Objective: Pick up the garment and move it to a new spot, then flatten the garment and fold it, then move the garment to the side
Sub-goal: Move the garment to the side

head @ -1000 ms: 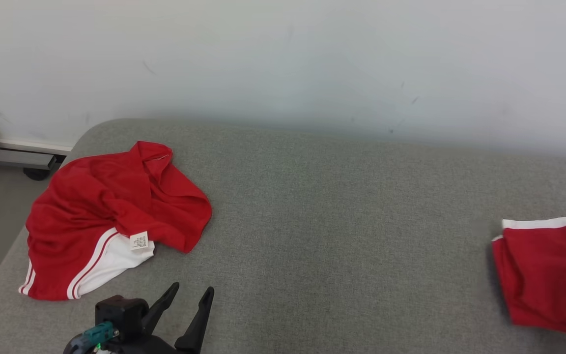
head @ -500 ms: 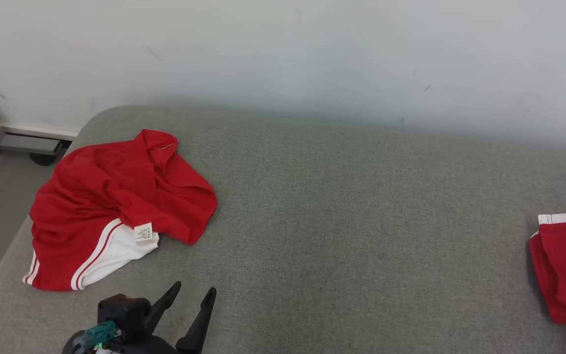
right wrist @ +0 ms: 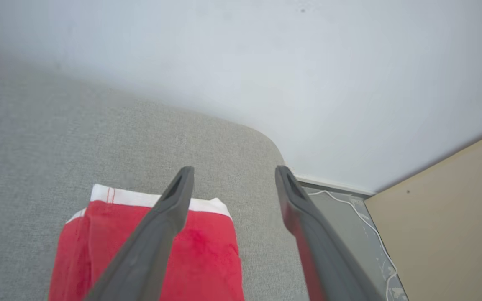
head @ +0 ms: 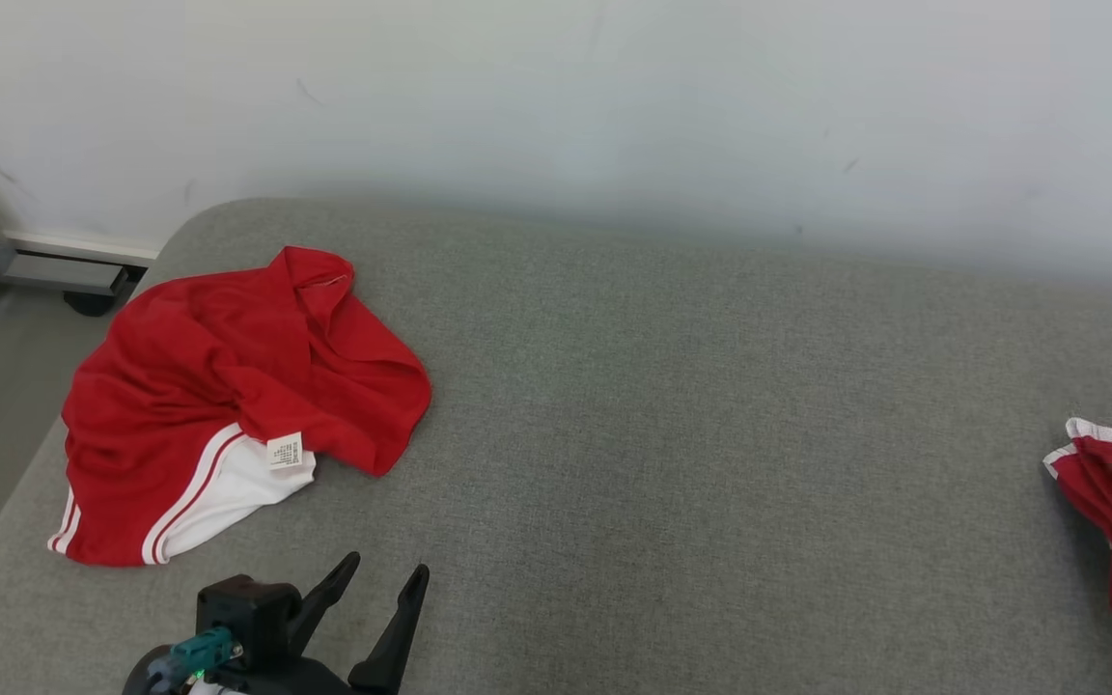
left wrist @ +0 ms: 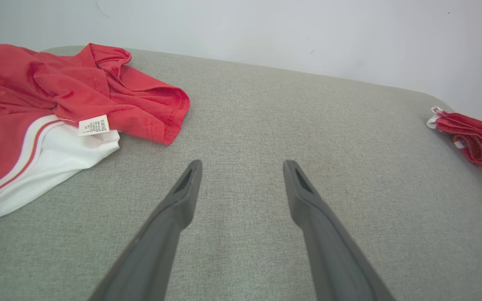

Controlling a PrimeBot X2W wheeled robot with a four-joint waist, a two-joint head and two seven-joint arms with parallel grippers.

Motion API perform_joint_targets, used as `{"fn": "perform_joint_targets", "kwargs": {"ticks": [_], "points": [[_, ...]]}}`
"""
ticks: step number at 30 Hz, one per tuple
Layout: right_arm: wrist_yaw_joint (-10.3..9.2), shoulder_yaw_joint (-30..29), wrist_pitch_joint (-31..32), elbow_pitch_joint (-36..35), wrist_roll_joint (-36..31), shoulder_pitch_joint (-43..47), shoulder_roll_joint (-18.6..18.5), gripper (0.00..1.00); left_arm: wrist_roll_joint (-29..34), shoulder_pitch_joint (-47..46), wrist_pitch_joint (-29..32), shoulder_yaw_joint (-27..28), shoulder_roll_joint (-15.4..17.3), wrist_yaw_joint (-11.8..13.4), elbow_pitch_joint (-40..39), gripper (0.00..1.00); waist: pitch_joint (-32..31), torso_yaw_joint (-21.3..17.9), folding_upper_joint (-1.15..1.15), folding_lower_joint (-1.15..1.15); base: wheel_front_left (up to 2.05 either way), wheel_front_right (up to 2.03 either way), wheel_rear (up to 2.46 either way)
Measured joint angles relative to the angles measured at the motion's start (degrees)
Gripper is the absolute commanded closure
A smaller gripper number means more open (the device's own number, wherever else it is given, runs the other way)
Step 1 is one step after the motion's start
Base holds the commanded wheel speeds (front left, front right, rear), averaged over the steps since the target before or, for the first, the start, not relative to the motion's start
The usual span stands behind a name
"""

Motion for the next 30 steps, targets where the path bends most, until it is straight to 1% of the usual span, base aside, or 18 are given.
{"fn": "perform_joint_targets", "kwargs": {"ticks": [1, 2, 3, 6, 9, 14, 16, 17, 21, 23, 24, 27, 30], "points": [[0.0, 0.0, 0.0, 0.0, 0.0, 0.0, 0.0, 0.0, 0.0, 0.0, 0.0, 0.0, 0.0, 0.0, 0.0, 0.0, 0.0, 0.0, 0.0, 0.0, 0.0, 0.0, 0.0], [0.01, 0.42, -1.88, -1.05, -0.04, -1.18, 0.25, 0.0, 0.0, 0.02, 0.05, 0.12, 0.08, 0.0, 0.01, 0.0, -0.18, -0.29, 0.0, 0.0, 0.0, 0.0, 0.0], [0.01, 0.42, -1.88, -1.05, -0.04, -1.18, 0.25, 0.0, 0.0, 0.02, 0.05, 0.12, 0.08, 0.0, 0.01, 0.0, -0.18, -0.29, 0.0, 0.0, 0.0, 0.0, 0.0], [0.44, 1.32, -4.72, -2.96, -0.04, -1.94, 2.03, 0.0, 0.0, 0.0, 0.05, 0.2, 0.03, 0.0, 0.02, 0.0, -0.59, -0.75, 0.0, 0.0, 0.0, 0.0, 0.0], [0.92, 1.56, -7.64, -5.11, 0.37, -1.36, 4.98, 0.0, 0.0, -0.01, -0.05, 0.62, 0.02, 0.01, 0.13, 0.0, -1.15, -1.29, 0.0, 0.0, 0.0, 0.0, 0.0], [1.66, 1.51, -11.47, -9.55, 3.59, 2.64, 11.26, 0.0, -0.62, 0.26, -1.42, 2.86, -0.09, 0.05, 0.37, 0.0, -2.3, -2.83, 0.0, 0.0, 0.0, 0.0, 0.0], [2.48, 1.41, -12.3, -10.84, 5.25, 4.14, 13.28, 0.0, -0.77, 0.37, -2.71, 4.08, -0.6, 0.08, 0.57, 0.0, -2.79, -3.7, 0.0, 0.0, 0.0, 0.0, 0.0], [2.48, 1.4, -12.69, -11.34, 5.79, 4.61, 14.13, 0.0, -0.78, 0.36, -3.3, 4.44, -0.69, 0.08, 0.56, 0.0, -3.05, -4.16, 0.0, 0.0, 0.0, 0.0, 0.0], [3.61, 1.8, -13.96, -14.3, 7.14, 6.51, 16.15, 0.0, -0.63, 0.36, -4.78, 4.85, -0.76, 0.08, 1.45, 0.0, -4.19, -6.18, 0.0, 0.0, 0.0, 0.0, 0.0], [3.72, 1.78, -14.5, -15.75, 8.08, 7.56, 16.96, 0.0, -0.59, 0.37, -5.71, 5.93, -1.21, 0.15, 2.0, 0.0, -4.84, -7.18, 0.0, 0.0, 0.0, 0.0, 0.0], [4.09, 1.82, -14.71, -16.31, 8.21, 8.33, 17.27, 0.0, -0.54, 0.37, -6.17, 6.28, -1.37, 0.36, 2.2, 0.0, -5.2, -7.65, 0.0, 0.0, 0.0, 0.0, 0.0], [4.11, 1.9, -15.26, -18.25, 9.22, 11.93, 19.16, 0.0, -0.42, 0.51, -7.7, 7.33, -2.44, 0.57, 2.94, 0.0, -6.42, -8.87, 0.0, 0.0, 0.0, 0.0, 0.0], [4.02, 1.89, -15.55, -19.61, 10.38, 14.9, 20.6, 0.0, -0.43, 0.58, -8.65, 8.02, -2.72, 0.57, 3.72, 0.0, -7.66, -9.94, 0.0, 0.0, 0.0, 0.0, 0.0]]}}
